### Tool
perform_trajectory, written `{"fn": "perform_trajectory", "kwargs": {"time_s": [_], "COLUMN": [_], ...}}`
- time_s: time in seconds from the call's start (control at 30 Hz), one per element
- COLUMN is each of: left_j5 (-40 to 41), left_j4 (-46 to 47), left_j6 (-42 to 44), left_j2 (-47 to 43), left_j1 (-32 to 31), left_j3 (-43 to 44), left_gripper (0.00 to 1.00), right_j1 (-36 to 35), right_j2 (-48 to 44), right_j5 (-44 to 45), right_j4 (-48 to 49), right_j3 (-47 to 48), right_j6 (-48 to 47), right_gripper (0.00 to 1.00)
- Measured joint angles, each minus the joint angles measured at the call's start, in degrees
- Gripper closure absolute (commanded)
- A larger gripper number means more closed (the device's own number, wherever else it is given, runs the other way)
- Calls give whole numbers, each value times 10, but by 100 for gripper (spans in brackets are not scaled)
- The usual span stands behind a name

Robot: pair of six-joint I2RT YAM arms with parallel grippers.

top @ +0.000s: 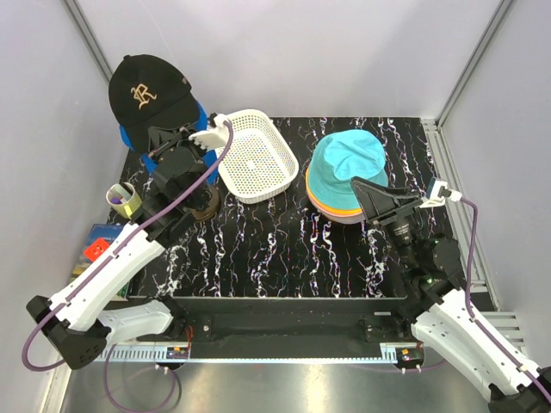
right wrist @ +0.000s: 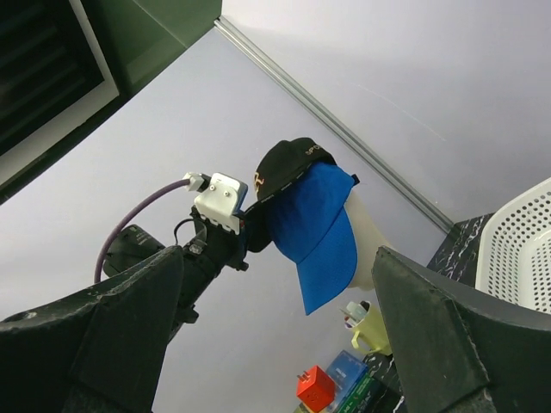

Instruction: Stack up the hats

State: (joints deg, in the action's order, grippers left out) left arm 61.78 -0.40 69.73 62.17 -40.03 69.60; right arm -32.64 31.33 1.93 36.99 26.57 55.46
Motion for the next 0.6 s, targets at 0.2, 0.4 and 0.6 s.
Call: {"fn": "perform_trajectory", "kwargs": {"time_s": [0.2,0.4,0.6], "left_j5": [0,-17,-26], "left_j4": [-62,-122,-157], "left_j6": [-64,-127,-146], "left_j2": [-17,-38,-38], "left_j1": [0,0,0], "left_j3": [-2,-3,9], "left_gripper": [100,100,100], "right_j1": [0,0,0], "right_j2": [-6,-5,-1], "right_j5": [1,1,1], "right_j4": [0,0,0], "right_j3": [0,0,0], "right_j6": [-2,-2,-2], "right_gripper": [2,2,2]}}
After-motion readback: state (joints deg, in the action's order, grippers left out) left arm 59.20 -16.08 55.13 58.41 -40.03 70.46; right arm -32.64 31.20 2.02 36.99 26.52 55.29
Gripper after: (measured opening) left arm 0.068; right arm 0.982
